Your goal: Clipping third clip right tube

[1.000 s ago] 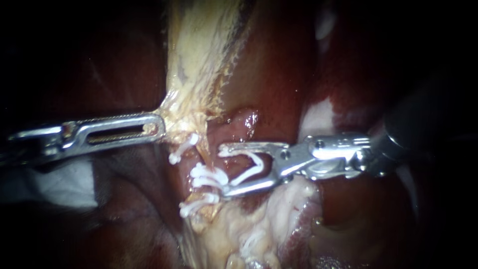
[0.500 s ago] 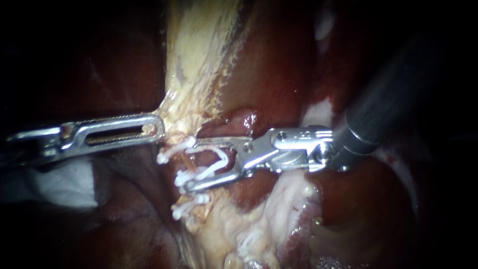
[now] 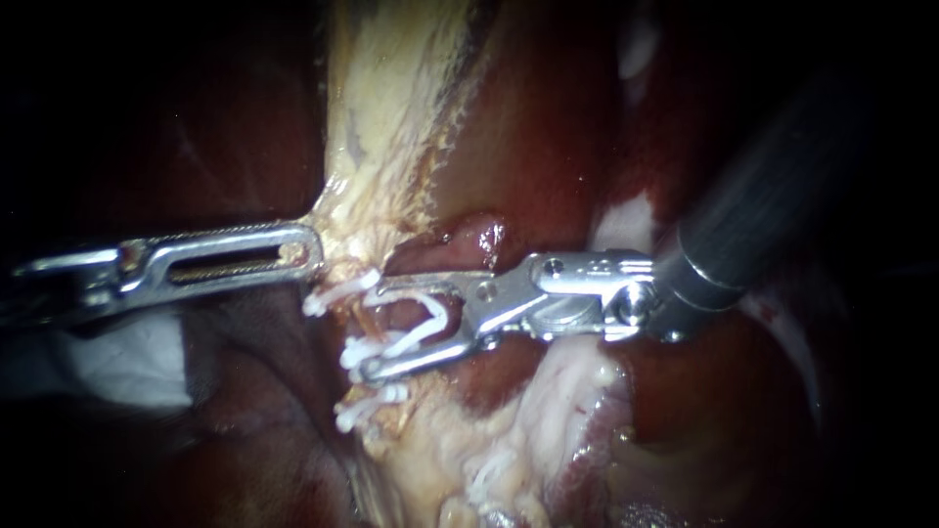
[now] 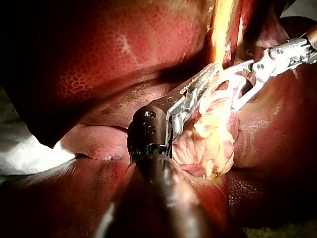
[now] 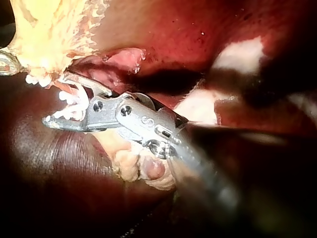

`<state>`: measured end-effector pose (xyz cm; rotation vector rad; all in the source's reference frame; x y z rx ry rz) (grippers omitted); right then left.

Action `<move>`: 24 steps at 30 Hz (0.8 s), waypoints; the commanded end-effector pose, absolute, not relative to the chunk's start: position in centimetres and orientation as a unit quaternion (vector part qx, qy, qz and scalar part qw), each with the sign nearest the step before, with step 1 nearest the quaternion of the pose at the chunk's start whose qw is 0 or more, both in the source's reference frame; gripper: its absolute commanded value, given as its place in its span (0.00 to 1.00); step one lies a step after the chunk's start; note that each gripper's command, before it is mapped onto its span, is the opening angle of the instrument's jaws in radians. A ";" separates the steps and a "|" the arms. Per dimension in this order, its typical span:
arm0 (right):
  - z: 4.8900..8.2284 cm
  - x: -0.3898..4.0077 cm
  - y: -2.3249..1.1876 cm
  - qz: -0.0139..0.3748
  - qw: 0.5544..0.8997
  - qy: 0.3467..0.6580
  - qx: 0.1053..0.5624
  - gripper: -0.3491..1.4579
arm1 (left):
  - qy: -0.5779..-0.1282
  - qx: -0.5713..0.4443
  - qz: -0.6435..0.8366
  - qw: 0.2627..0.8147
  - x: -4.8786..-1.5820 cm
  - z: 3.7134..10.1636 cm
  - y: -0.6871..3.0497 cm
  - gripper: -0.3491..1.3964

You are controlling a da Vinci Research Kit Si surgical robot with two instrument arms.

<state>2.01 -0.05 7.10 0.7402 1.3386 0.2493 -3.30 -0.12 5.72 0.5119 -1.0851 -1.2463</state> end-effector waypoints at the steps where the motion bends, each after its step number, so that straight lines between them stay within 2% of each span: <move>1: 7.10 1.99 -0.05 0.113 0.714 0.604 0.334 0.52 | -0.477 0.225 -0.548 0.649 -3.30 5.72 -0.11 0.00; 14: 7.22 1.69 0.05 0.125 0.713 0.600 0.342 0.52 | -0.478 0.227 -0.548 0.648 -3.26 5.70 -0.09 0.00; 24: 7.35 1.72 0.14 0.129 0.714 0.598 0.341 0.52 | -0.480 0.226 -0.548 0.647 -3.27 5.68 -0.10 0.00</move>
